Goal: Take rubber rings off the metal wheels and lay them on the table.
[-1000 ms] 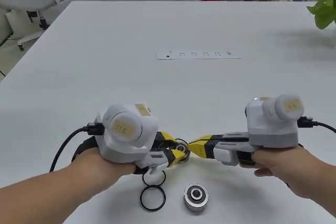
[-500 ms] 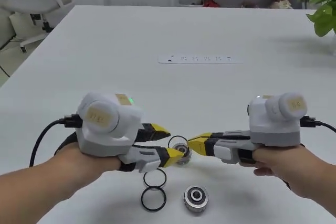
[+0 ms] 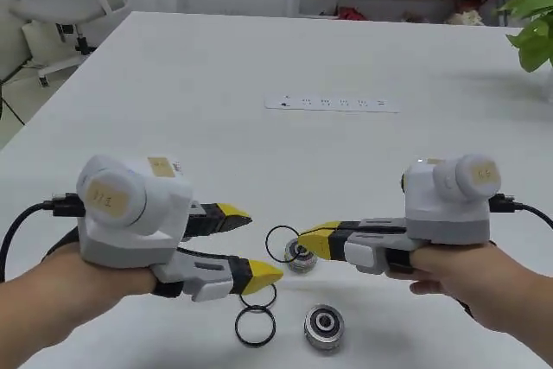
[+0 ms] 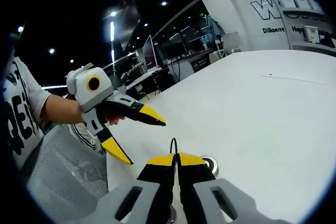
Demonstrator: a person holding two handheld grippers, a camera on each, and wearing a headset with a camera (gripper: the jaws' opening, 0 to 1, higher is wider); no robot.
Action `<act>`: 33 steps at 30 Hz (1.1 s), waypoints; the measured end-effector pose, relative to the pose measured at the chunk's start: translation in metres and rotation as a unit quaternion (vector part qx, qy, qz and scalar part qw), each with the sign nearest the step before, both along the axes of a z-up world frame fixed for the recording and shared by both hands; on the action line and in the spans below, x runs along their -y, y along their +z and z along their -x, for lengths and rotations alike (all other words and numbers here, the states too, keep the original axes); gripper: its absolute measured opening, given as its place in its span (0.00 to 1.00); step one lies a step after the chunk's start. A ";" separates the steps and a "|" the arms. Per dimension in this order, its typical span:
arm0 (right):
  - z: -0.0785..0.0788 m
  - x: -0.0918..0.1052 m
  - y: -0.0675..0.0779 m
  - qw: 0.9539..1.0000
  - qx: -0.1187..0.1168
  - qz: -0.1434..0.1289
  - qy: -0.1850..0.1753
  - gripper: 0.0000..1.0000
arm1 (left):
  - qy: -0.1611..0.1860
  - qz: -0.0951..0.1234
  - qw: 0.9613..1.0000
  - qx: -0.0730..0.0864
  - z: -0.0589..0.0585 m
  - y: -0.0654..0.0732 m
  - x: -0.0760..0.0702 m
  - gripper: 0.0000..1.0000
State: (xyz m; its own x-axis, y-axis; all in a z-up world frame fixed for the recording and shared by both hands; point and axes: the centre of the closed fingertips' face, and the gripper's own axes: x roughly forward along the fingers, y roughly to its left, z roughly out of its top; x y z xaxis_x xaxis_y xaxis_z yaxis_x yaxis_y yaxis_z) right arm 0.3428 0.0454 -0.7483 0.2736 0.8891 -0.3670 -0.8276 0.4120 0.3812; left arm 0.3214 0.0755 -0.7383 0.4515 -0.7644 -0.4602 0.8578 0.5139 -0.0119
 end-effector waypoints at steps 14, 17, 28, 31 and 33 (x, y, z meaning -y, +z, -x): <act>0.025 -0.024 -0.013 0.999 -0.025 0.008 0.039 0.00 | 0.025 -0.005 1.000 -0.004 0.016 -0.006 -0.029 0.56; 0.030 -0.027 -0.017 0.998 -0.032 0.010 0.045 0.00 | 0.030 -0.005 1.000 -0.006 0.017 -0.007 -0.034 0.57; 0.035 -0.028 -0.032 0.995 -0.088 0.003 0.036 0.00 | 0.042 -0.004 0.999 -0.015 0.022 -0.012 -0.042 0.56; 0.034 -0.026 -0.035 0.995 -0.095 0.005 0.034 0.00 | 0.043 -0.004 0.999 -0.016 0.022 -0.013 -0.042 0.56; 0.035 -0.025 -0.038 0.994 -0.101 0.007 0.030 0.00 | 0.044 -0.005 0.999 -0.017 0.022 -0.013 -0.042 0.56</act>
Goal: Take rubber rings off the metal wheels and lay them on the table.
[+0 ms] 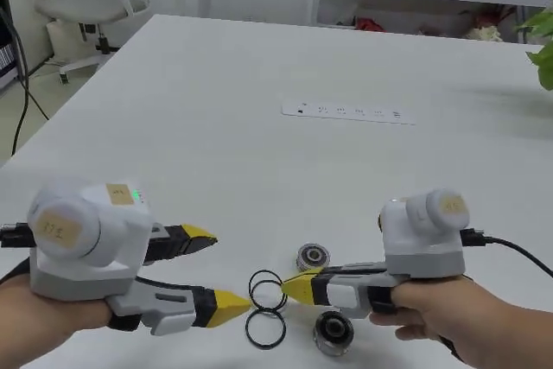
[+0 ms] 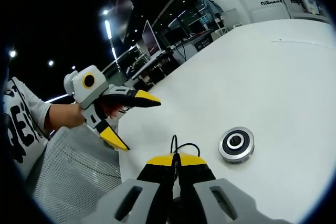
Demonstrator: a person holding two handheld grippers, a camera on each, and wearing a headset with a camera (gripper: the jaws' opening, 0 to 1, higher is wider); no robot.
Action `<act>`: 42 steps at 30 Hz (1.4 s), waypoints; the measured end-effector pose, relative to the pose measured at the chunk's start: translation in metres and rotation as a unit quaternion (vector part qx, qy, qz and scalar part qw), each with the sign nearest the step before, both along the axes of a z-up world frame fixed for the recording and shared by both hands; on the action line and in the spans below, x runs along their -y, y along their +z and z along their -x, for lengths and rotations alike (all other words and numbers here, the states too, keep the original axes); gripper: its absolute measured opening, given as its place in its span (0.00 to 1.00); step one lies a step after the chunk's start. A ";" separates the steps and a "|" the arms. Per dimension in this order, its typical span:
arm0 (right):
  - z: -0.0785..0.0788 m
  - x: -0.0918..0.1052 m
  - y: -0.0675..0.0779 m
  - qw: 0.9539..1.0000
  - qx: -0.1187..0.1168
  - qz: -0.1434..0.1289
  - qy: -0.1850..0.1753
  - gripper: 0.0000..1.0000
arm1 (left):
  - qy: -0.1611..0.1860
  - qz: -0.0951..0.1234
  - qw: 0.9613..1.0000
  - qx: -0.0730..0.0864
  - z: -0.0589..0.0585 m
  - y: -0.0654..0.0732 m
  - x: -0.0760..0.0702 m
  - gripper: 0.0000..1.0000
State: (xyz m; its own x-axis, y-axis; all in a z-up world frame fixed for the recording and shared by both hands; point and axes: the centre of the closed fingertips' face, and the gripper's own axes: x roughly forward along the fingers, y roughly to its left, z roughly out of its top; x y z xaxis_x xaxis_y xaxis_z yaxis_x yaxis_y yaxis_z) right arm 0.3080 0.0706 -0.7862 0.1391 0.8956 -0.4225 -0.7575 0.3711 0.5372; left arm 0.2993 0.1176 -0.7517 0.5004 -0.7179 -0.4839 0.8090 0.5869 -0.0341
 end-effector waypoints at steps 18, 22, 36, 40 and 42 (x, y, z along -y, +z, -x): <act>0.008 -0.001 -0.006 0.996 0.061 0.053 0.031 0.25 | 0.003 -0.004 1.000 -0.005 0.004 -0.002 -0.002 0.56; 0.008 0.000 -0.001 0.995 0.078 0.055 0.035 0.32 | 0.004 -0.003 1.000 -0.005 0.004 -0.001 -0.003 0.56; 0.011 0.019 0.022 0.991 0.119 0.052 0.031 0.41 | 0.007 0.001 1.000 -0.001 0.004 0.011 -0.002 0.58; 0.011 0.028 0.028 0.989 0.137 0.055 0.030 0.46 | 0.005 0.001 1.000 0.000 0.006 0.015 0.000 0.61; 0.011 0.033 0.032 0.987 0.145 0.056 0.028 0.47 | 0.004 0.002 1.000 0.000 0.006 0.017 0.000 0.61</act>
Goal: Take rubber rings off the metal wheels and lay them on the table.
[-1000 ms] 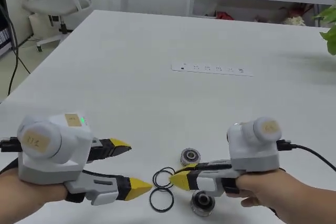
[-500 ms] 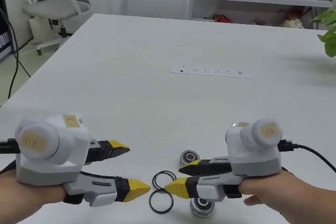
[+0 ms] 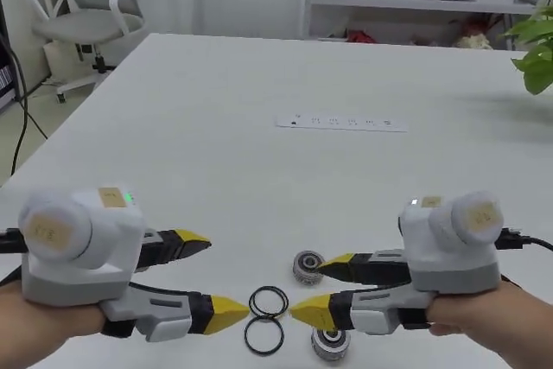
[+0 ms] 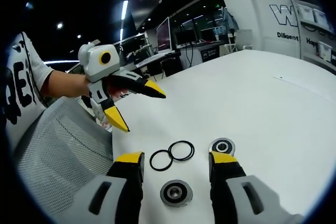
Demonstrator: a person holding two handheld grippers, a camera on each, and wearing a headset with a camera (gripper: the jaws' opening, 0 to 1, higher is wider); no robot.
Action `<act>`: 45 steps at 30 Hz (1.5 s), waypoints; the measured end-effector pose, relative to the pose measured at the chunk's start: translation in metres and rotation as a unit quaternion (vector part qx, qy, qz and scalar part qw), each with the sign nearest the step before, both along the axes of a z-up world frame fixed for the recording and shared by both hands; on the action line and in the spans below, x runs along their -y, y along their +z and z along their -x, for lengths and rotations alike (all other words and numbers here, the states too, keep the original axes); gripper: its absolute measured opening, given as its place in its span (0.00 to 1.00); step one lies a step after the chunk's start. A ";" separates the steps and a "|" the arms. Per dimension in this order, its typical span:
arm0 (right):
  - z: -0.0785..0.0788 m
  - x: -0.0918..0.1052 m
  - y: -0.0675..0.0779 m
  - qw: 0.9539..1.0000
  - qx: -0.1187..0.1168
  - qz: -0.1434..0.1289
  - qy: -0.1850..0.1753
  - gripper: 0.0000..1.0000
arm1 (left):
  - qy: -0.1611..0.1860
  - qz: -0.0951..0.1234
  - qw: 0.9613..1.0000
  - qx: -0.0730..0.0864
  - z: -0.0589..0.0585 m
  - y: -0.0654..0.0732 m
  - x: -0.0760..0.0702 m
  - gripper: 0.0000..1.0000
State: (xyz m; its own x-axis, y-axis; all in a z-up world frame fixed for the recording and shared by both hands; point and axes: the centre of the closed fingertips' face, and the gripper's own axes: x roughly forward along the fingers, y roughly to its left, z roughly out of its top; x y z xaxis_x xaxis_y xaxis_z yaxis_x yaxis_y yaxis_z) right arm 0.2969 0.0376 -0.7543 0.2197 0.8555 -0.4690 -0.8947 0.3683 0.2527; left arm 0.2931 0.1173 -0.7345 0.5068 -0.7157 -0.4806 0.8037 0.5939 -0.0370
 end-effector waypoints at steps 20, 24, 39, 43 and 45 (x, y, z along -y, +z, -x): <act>0.007 0.050 0.010 0.999 0.041 0.006 -0.033 0.63 | -0.002 -0.002 1.000 0.004 0.005 0.010 0.004 0.70; 0.010 0.057 0.008 0.998 0.043 0.008 -0.038 0.65 | -0.006 -0.004 1.000 0.004 0.008 0.009 0.007 0.72; 0.022 0.074 -0.002 0.997 0.056 0.032 -0.043 0.70 | -0.011 -0.016 1.000 0.010 0.015 0.004 0.006 0.80; 0.022 0.076 -0.002 0.997 0.057 0.036 -0.044 0.70 | -0.013 -0.021 1.000 0.015 0.017 0.004 0.007 0.80; 0.023 0.077 -0.004 0.996 0.061 0.045 -0.042 0.70 | -0.011 -0.017 1.000 0.016 0.017 0.005 0.006 0.81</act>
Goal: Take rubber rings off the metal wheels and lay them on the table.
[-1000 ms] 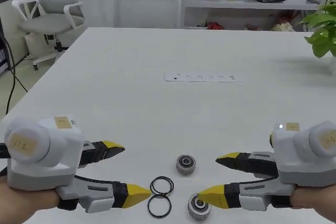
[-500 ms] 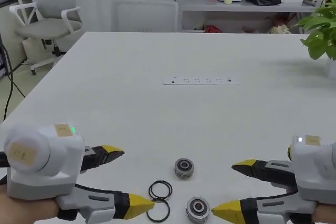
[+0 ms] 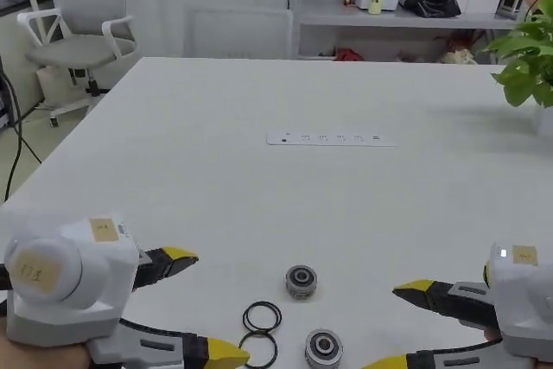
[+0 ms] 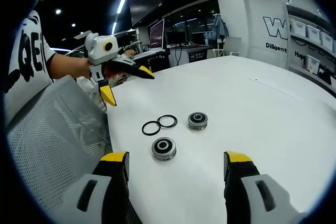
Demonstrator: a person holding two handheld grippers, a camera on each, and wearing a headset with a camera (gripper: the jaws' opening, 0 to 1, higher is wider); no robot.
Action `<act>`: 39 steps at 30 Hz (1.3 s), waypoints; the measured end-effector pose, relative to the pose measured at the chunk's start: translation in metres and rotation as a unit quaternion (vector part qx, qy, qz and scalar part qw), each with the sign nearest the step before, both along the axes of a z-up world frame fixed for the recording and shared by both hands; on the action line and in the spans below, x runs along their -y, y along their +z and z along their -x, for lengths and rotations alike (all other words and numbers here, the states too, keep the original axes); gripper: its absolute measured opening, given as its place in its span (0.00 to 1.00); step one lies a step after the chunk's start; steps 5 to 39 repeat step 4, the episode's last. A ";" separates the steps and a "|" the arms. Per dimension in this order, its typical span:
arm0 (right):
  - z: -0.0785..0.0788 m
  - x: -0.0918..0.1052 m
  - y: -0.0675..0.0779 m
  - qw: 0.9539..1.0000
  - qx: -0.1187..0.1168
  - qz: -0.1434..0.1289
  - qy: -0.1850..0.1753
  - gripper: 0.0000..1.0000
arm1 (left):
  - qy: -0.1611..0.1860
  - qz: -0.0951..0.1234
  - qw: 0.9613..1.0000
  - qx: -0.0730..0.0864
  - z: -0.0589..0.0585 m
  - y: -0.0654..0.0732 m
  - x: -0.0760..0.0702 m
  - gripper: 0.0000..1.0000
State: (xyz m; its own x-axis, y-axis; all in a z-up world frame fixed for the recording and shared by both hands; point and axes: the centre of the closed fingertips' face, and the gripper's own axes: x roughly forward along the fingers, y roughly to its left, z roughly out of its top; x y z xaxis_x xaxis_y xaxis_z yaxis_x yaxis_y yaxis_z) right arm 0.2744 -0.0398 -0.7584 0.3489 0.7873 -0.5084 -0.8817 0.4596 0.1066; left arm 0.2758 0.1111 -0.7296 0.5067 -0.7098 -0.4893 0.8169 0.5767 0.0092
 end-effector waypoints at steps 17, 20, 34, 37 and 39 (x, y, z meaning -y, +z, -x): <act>0.001 -0.001 0.000 1.000 0.000 0.000 -0.001 0.70 | 0.002 0.003 1.000 0.002 0.001 0.001 -0.001 0.81; 0.001 -0.001 0.000 1.000 0.000 0.000 -0.001 0.70 | 0.002 0.003 1.000 0.002 0.001 0.001 -0.001 0.81; 0.001 -0.001 0.000 1.000 0.000 0.000 -0.001 0.70 | 0.002 0.003 1.000 0.002 0.001 0.001 -0.001 0.81; 0.001 -0.001 0.000 1.000 0.000 0.000 -0.001 0.70 | 0.002 0.003 1.000 0.002 0.001 0.001 -0.001 0.81; 0.001 -0.001 0.000 1.000 0.000 0.000 -0.001 0.70 | 0.002 0.003 1.000 0.002 0.001 0.001 -0.001 0.81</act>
